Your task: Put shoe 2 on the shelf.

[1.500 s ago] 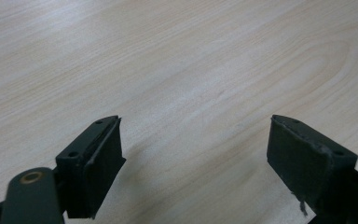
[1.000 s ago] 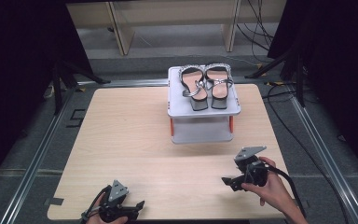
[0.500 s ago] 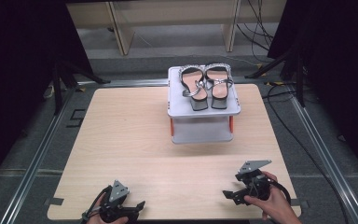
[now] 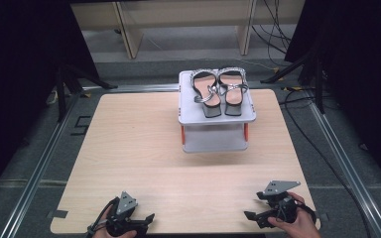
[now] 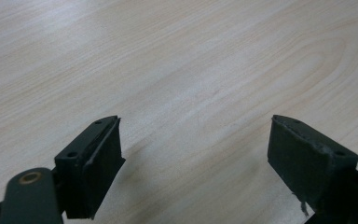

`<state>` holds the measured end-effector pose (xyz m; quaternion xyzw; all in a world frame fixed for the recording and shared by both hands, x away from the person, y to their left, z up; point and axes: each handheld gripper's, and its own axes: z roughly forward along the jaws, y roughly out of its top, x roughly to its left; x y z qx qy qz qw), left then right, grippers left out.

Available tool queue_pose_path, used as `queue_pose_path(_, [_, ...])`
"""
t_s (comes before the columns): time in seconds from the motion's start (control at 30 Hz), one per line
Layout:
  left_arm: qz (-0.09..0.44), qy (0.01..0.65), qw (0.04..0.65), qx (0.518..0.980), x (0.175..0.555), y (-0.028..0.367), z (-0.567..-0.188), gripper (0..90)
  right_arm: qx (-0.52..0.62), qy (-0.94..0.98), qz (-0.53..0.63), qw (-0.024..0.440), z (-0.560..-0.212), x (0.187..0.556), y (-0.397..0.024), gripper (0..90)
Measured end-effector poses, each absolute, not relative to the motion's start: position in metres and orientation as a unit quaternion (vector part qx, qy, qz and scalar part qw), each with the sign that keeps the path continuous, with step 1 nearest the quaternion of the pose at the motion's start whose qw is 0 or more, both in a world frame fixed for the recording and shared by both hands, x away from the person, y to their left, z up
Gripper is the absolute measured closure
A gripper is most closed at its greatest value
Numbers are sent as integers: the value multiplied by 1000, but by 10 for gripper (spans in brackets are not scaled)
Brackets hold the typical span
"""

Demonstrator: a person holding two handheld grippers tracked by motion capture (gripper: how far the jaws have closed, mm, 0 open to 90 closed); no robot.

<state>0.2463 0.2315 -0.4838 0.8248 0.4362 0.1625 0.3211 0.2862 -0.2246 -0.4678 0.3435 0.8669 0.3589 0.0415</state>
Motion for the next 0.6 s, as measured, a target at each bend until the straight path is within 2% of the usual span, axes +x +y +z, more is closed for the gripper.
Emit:
queue_pose_path(0.27, [165,441,320,822,246,229,-485,169,334,867,365,57,-463,285,-227,177])
queue_pose_path(0.6, [162,439,323,823,246,229,-484,169,336,870,358,49,-465,286,-226,176])
